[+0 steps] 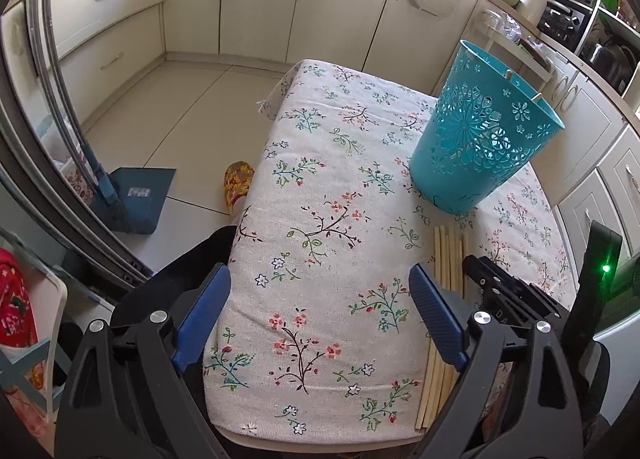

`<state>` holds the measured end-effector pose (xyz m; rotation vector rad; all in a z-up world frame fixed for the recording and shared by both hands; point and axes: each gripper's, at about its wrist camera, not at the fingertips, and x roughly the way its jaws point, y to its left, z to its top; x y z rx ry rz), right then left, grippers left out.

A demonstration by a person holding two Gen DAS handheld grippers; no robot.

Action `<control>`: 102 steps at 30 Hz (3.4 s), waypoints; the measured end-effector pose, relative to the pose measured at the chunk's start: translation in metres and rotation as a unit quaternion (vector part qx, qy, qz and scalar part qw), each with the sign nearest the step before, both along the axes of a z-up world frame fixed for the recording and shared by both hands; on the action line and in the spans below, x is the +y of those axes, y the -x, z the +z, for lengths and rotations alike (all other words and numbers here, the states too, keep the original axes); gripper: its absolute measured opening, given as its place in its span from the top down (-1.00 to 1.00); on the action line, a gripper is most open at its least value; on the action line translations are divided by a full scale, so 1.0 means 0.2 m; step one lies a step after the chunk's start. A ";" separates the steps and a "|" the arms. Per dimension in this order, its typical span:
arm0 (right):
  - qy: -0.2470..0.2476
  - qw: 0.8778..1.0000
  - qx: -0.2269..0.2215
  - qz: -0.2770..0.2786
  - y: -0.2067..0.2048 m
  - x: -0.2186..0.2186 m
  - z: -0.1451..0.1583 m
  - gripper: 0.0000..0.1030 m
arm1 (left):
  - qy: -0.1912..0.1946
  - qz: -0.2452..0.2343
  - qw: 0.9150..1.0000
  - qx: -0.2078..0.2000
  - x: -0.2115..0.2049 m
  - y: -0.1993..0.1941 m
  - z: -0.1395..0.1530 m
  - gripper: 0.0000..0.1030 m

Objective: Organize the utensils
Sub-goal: 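Close the left gripper on another chopstick from the bundle, then lift the chopstick with the left gripper and drop it into the basket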

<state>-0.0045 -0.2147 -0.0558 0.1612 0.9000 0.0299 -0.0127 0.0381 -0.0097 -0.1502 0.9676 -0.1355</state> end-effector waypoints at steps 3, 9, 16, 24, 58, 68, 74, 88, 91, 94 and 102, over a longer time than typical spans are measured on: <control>0.009 1.000 0.001 0.007 0.01 0.00 0.00 0.64 | -0.004 -0.008 1.000 0.006 -0.03 -0.02 -0.02 -0.68; 0.047 0.998 0.015 0.042 0.04 -0.07 0.01 0.81 | -0.032 -0.050 0.998 0.017 -0.19 -0.09 -0.09 -0.68; -0.007 1.000 -0.004 0.029 0.08 -0.21 0.00 0.82 | -0.064 -0.081 0.994 0.028 -0.39 -0.20 -0.20 -0.68; -0.044 0.999 -0.005 0.026 0.07 -0.25 0.00 0.82 | -0.087 -0.092 0.991 0.042 -0.49 -0.25 -0.28 -0.68; -0.078 0.997 -0.001 0.020 0.04 -0.27 -0.02 0.81 | -0.012 -0.125 0.991 0.050 -0.35 -0.33 -0.07 0.91; -0.077 0.997 -0.002 0.021 0.04 -0.27 -0.01 0.81 | 0.086 -0.137 0.983 -0.084 -0.28 -0.20 0.63 0.91; -0.078 0.997 -0.002 0.021 0.04 -0.27 -0.01 0.80 | 0.088 -0.121 0.970 -0.193 -0.41 -0.26 0.97 0.91; -0.082 0.996 -0.005 0.032 0.04 -0.27 0.00 0.64 | 0.076 -0.017 0.951 -0.299 -0.65 -0.60 0.96 0.91; -0.082 0.996 -0.006 0.035 0.04 -0.27 0.00 0.61 | 0.080 0.001 0.952 -0.296 -0.67 -0.67 0.89 0.91; -0.082 0.996 -0.006 0.037 0.04 -0.27 0.00 0.58 | 0.085 0.012 0.953 -0.292 -0.68 -0.70 0.83 0.91; -0.084 0.996 -0.007 0.040 0.04 -0.26 -0.01 0.54 | 0.074 0.019 0.960 -0.271 -0.72 -0.75 0.66 0.91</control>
